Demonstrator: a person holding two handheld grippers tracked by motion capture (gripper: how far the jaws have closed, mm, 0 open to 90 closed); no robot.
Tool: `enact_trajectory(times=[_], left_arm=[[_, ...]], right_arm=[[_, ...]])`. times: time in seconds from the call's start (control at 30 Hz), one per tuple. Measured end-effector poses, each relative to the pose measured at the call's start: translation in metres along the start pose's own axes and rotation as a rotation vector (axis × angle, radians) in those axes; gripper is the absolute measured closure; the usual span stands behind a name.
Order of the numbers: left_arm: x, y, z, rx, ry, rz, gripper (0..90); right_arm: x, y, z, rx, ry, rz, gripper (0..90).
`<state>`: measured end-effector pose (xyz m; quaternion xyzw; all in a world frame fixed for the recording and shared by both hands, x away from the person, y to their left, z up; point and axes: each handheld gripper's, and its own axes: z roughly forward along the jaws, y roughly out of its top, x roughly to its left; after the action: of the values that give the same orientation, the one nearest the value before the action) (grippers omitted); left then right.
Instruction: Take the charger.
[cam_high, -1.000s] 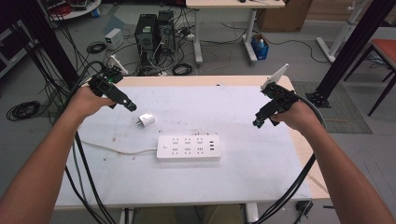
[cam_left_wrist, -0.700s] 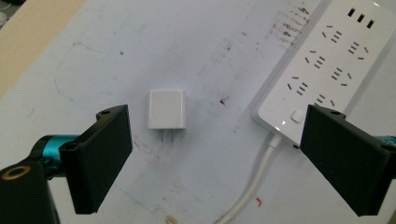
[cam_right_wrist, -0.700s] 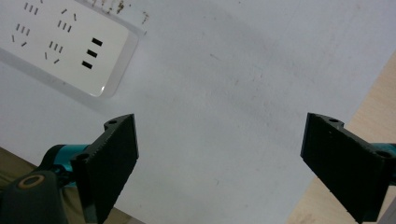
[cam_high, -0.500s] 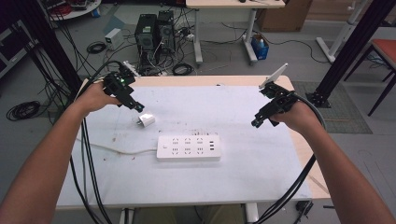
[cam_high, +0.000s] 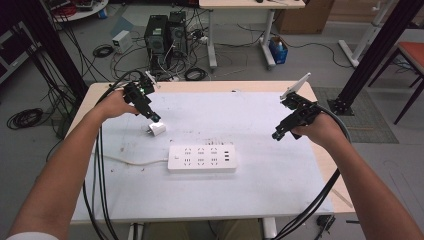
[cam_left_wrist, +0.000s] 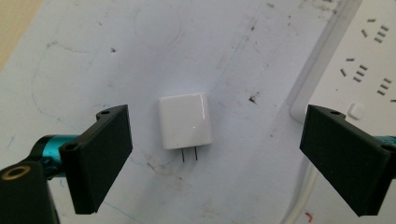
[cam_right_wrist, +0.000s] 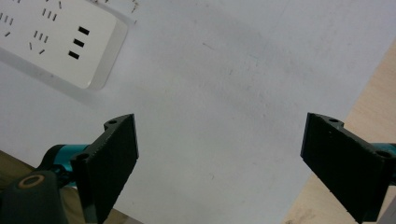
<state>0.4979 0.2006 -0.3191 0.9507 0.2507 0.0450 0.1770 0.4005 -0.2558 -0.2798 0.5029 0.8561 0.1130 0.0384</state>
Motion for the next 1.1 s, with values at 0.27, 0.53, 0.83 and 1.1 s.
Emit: enact_trajectory(times=[0.27, 0.53, 0.83, 1.1], left_arm=[[0.003, 0.002, 0.031, 0.055, 0.017, 0.031, 9.4], [0.013, -0.008, 0.057, 0.076, 0.049, -0.062, 9.3], [0.020, -0.020, 0.080, 0.063, 0.060, -0.129, 9.4], [0.021, -0.023, 0.093, 0.079, 0.056, -0.143, 15.8]], right_arm=[[0.001, -0.003, 0.002, -0.003, -0.003, -0.005, 10.5], [0.002, -0.007, 0.004, 0.007, -0.011, -0.013, 10.5], [0.006, -0.005, 0.009, 0.024, -0.021, -0.024, 10.5], [0.005, -0.003, 0.014, 0.032, -0.009, -0.023, 10.5]])
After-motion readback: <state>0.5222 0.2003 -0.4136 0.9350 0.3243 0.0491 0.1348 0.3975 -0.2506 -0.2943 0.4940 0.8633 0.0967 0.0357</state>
